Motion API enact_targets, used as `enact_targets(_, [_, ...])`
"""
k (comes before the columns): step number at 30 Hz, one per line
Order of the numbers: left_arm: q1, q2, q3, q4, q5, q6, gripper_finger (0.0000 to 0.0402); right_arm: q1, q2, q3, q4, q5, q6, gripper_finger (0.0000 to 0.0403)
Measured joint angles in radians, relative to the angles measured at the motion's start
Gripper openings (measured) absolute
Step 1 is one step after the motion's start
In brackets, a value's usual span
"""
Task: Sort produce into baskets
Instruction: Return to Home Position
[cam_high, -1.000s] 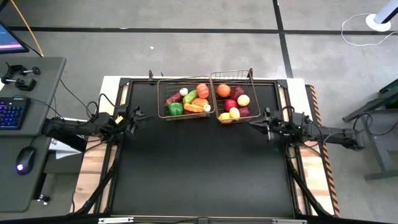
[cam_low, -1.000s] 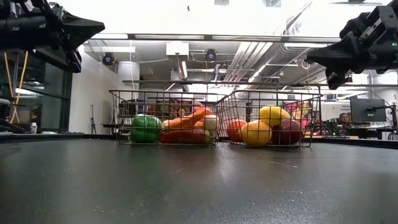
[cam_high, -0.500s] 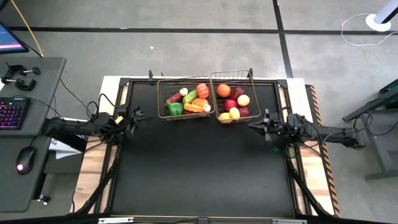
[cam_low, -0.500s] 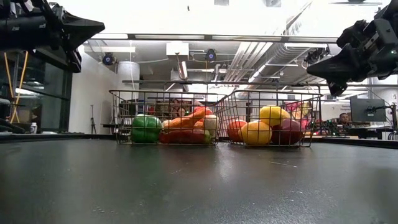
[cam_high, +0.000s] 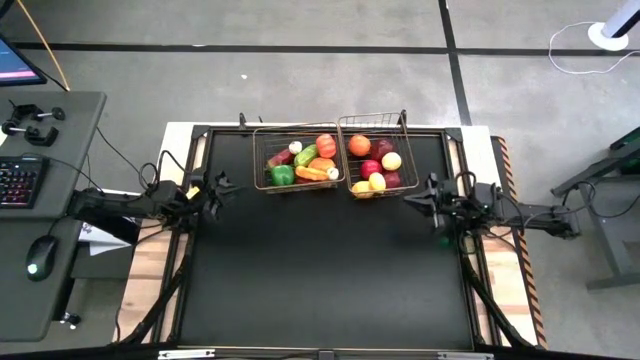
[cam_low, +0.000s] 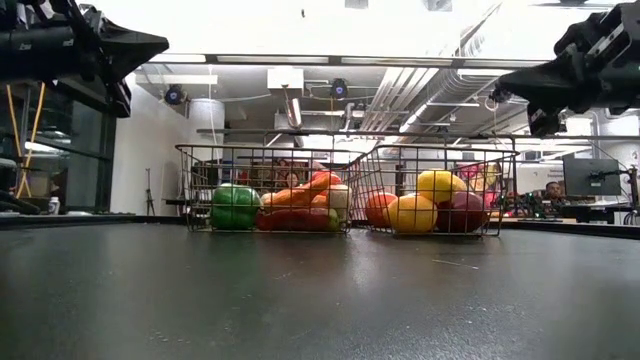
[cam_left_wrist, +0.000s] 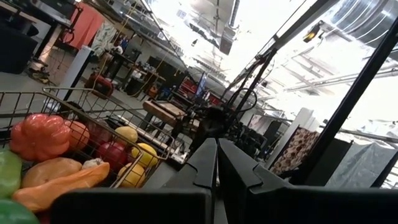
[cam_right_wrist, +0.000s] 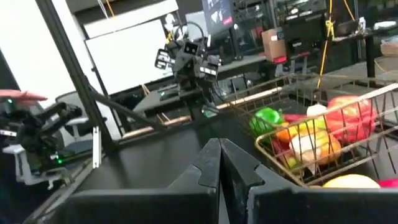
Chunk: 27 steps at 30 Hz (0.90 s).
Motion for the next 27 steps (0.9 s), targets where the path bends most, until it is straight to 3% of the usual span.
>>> enact_targets(12, [0.000, 0.001, 0.000, -0.017, 0.003, 0.000, 0.0003, -0.005, 0.011, 0.000, -0.068, 0.000, -0.002, 0.0000])
enact_targets(18, [0.053, -0.124, 0.001, -0.091, 0.015, 0.001, 0.0003, -0.005, 0.012, 0.000, -0.069, 0.000, -0.002, 0.0000])
enact_targets(22, [0.104, -0.122, 0.003, -0.128, 0.042, 0.151, 0.0003, -0.005, 0.012, 0.000, -0.069, 0.000, -0.001, 0.0000])
enact_targets(27, [0.094, -0.122, 0.003, -0.369, 0.156, 0.194, 0.0003, -0.005, 0.011, 0.000, -0.069, 0.000, -0.002, 0.0000])
